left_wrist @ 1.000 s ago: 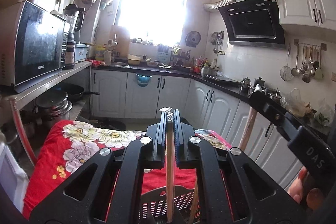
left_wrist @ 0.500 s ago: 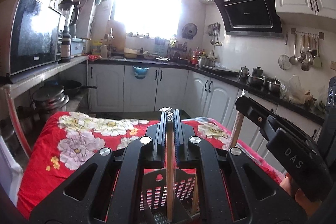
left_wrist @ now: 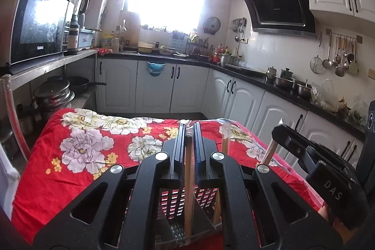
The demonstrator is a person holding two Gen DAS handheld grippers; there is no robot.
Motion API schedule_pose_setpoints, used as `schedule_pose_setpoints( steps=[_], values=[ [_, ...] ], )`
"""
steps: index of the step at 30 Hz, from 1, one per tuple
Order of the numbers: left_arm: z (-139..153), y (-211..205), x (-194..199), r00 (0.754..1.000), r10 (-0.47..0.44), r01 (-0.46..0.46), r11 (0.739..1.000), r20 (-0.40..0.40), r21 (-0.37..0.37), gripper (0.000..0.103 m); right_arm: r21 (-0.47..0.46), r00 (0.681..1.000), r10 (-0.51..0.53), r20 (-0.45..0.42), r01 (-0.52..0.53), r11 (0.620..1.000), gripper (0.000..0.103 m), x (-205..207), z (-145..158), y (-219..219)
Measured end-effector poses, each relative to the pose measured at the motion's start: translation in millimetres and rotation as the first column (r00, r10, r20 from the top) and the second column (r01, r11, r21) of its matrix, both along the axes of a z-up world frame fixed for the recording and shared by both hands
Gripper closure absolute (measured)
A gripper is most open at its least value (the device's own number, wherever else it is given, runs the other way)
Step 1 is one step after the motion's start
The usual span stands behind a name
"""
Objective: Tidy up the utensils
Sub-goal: 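Lower the chopsticks into the black basket and open both tools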
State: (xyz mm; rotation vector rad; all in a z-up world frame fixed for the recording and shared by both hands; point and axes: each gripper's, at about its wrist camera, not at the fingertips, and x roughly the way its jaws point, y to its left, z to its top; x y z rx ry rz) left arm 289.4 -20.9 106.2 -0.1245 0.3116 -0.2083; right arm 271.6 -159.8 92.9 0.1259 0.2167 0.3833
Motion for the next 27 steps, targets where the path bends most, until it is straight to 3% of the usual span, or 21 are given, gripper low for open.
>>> schedule_pose_setpoints(
  steps=[7,11,15,17,24,27],
  values=[
    [-0.6,-1.7,-5.5,1.000,-0.018,0.018,1.000,-0.010,0.004,0.098,-0.001,0.997,0.015,-0.075,-0.015,1.000,0.089,-4.9,-9.2,-1.5],
    [0.0,-1.1,-10.8,0.999,-0.039,0.039,0.999,-0.034,-0.006,0.083,0.003,0.994,0.020,-0.108,-0.020,1.000,0.086,-6.5,-14.4,-3.3],
    [-2.2,-0.1,-16.1,0.996,-0.054,0.053,0.998,-0.064,-0.017,0.078,0.011,0.992,0.015,-0.127,-0.014,1.000,0.084,-7.6,-16.5,-7.2],
    [-3.1,0.0,-19.6,0.995,-0.061,0.060,0.998,-0.074,-0.021,0.069,0.014,0.991,0.016,-0.133,-0.014,1.000,0.080,-8.6,-16.2,-8.8],
    [-3.6,5.4,-37.7,0.992,-0.090,0.084,0.994,-0.091,-0.072,0.056,0.011,0.991,0.010,-0.136,-0.009,1.000,0.072,-16.0,-14.8,-14.4],
    [-2.9,6.6,-43.6,0.989,-0.112,0.103,0.991,-0.099,-0.090,0.046,0.014,0.991,0.008,-0.137,-0.006,1.000,0.063,-20.1,-13.3,-16.4]
  ],
)
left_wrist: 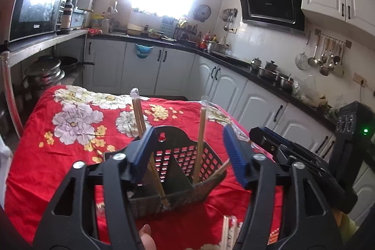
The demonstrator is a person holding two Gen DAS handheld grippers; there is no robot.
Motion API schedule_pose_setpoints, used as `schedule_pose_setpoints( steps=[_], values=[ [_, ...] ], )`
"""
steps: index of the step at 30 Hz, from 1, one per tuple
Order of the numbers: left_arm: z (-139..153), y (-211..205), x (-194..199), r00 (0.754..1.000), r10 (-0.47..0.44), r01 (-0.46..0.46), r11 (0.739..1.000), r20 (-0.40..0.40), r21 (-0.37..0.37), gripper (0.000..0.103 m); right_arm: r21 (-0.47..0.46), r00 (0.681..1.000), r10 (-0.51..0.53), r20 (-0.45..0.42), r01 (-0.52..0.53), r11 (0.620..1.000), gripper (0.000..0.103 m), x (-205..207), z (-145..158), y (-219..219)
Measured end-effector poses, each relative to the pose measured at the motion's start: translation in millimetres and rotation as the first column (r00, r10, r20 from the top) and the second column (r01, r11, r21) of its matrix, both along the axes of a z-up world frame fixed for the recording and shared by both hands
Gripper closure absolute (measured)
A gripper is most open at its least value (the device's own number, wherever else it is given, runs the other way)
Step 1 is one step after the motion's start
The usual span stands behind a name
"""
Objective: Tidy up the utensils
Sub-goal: 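Lower the chopsticks into the black basket and open both tools, then pull both open tools back from the basket toward the chopsticks on the table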
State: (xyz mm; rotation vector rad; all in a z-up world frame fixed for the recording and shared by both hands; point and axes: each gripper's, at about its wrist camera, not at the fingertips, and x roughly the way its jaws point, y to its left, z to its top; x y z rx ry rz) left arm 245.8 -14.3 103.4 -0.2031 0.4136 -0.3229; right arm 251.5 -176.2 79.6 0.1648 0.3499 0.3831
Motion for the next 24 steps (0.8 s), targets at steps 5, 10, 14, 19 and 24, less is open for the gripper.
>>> schedule_pose_setpoints(
  steps=[5,10,14,19,24],
  values=[
    [-1.0,1.5,-10.0,1.000,-0.016,0.016,1.000,-0.011,-0.014,0.036,0.003,1.000,0.000,-0.005,0.000,1.000,0.057,-6.0,1.5,-4.0],
    [-2.8,1.6,-21.7,1.000,-0.020,0.020,1.000,-0.021,-0.015,0.022,0.007,1.000,0.004,-0.008,-0.003,1.000,0.050,-13.4,1.8,-6.3],
    [-3.6,0.8,-33.6,1.000,-0.019,0.019,1.000,-0.012,-0.008,0.014,0.005,1.000,0.004,-0.010,-0.004,1.000,0.046,-20.8,1.5,-7.2],
    [-6.3,2.6,-41.7,1.000,-0.015,0.014,1.000,-0.024,-0.017,0.011,0.021,1.000,0.004,-0.015,-0.003,1.000,0.038,-32.3,-0.1,-11.3],
    [-6.4,2.8,-51.9,1.000,-0.022,0.021,1.000,-0.020,-0.014,0.011,0.029,1.000,0.000,-0.016,0.000,1.000,0.034,-43.5,-1.1,-14.9]
  ],
)
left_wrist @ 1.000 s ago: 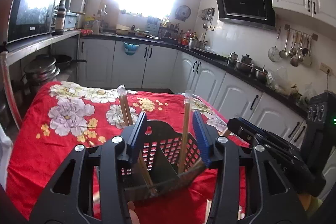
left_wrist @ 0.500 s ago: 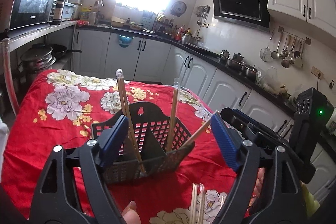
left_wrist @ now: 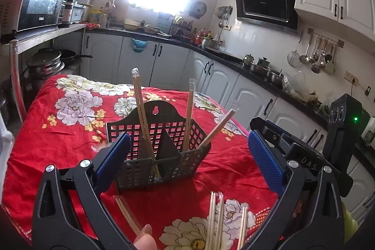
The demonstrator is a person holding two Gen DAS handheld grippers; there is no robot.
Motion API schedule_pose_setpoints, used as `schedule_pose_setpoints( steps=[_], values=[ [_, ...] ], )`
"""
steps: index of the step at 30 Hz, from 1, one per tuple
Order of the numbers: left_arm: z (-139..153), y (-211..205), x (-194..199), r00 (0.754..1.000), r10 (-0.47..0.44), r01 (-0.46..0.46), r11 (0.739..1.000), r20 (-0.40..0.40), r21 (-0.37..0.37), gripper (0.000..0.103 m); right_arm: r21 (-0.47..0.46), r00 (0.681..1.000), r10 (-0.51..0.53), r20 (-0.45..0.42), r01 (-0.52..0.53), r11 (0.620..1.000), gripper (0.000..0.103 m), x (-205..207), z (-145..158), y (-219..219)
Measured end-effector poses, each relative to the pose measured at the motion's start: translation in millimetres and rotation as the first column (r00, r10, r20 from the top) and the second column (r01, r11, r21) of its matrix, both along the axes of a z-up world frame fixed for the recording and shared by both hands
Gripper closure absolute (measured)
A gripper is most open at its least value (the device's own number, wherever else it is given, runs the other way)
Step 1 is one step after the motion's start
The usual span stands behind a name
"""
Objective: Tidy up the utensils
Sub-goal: 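Pull both open tools back from the basket toward the chopsticks on the table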
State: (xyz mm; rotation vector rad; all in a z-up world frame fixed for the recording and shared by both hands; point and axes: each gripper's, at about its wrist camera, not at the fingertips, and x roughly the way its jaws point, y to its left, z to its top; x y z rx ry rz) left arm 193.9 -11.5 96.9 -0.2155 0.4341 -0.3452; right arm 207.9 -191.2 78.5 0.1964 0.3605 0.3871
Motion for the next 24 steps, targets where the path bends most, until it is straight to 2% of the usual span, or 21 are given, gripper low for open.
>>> schedule_pose_setpoints(
  steps=[7,11,24],
  values=[
    [6.0,1.1,-11.6,1.000,-0.016,0.016,1.000,0.011,-0.020,0.011,0.007,1.000,-0.009,-0.002,0.009,1.000,0.032,-14.6,-1.0,-3.8],
    [8.5,-0.1,-19.3,1.000,-0.020,0.020,1.000,0.020,-0.007,0.011,0.001,1.000,-0.010,-0.008,0.010,1.000,0.031,-22.5,-3.6,-4.9],
    [-22.5,7.9,-36.3,0.997,-0.009,0.010,1.000,-0.071,0.002,0.011,-0.027,0.998,-0.009,-0.069,0.007,1.000,0.031,-42.3,-24.1,-8.1]
  ],
)
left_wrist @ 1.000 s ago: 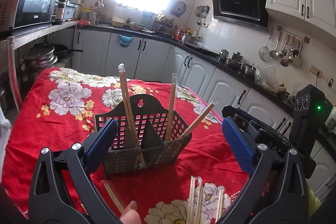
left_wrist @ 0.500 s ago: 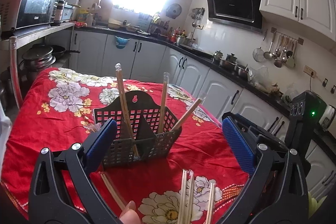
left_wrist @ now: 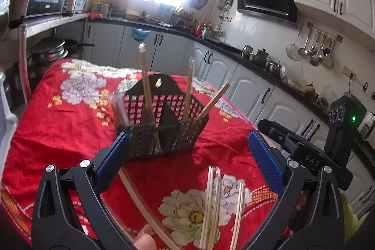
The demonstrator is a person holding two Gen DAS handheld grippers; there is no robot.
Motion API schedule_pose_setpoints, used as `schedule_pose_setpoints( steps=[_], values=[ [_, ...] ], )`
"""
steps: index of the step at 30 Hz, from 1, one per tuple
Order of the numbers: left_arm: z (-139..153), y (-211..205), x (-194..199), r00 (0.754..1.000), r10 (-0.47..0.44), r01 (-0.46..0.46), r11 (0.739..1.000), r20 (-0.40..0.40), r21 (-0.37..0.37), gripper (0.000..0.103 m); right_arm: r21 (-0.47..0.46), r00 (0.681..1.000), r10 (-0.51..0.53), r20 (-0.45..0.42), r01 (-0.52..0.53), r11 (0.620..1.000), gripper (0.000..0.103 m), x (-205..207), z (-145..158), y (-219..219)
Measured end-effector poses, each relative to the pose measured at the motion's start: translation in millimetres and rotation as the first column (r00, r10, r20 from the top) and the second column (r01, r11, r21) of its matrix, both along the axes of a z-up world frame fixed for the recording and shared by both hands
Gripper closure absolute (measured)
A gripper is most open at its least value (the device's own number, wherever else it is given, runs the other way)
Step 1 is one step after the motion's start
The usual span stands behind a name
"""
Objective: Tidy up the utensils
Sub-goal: 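Pull both open tools back from the basket toward the chopsticks on the table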
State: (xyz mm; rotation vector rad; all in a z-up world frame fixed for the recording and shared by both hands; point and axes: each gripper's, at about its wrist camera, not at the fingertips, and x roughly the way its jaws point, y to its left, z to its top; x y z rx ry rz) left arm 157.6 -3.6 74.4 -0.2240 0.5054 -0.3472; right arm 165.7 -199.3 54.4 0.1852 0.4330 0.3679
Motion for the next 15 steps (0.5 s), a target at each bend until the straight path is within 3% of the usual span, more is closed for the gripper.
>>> schedule_pose_setpoints(
  steps=[15],
  values=[
    [-40.2,24.7,-7.4,0.992,0.056,-0.056,0.998,-0.112,0.003,0.011,-0.033,0.996,0.023,-0.087,-0.026,0.999,0.031,-12.1,-29.2,8.6]
  ],
)
